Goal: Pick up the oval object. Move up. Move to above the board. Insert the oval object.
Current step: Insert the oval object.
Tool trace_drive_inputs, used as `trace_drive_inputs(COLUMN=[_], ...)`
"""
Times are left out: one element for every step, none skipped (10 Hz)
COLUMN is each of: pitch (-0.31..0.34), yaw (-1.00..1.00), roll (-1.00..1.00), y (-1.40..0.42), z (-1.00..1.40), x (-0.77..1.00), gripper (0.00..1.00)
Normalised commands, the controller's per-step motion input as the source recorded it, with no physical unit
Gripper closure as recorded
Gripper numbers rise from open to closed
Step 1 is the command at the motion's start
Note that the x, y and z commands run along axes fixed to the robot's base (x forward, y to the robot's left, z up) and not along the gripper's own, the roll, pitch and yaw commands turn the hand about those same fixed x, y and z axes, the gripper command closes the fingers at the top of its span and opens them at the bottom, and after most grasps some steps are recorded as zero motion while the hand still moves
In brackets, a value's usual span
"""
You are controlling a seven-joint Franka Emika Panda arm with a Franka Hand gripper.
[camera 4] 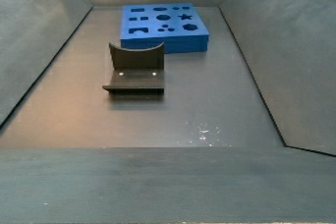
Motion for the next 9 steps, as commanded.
trace_drive_inputs(pitch=[-0.026,-0.027,-0.027,-0.026,-0.023,-0.023,-0.021,-0.019,-0.021], yaw=[-0.47,-0.40,-0.41,-0.41,-0.43,-0.44,-0.45,-0.51,-0.70], roll=[0.01,0.00,0.00,0.00,0.00,0.00,0.00,0.00,0.00], y=[-0.18,-0.14,-0.13,-0.13,-0.12,-0.11,-0.11,-0.09,-0.05], z=[-0.27,-0.26,-0.26,-0.25,-0.23,-0.23,-0.22,-0.21,-0.21], x=[0.61,0.70,0.69,0.69,0.67,0.67,0.65,0.59,0.39], gripper=[1.00,1.00,1.00,1.00,1.00,1.00,1.00,1.00,1.00])
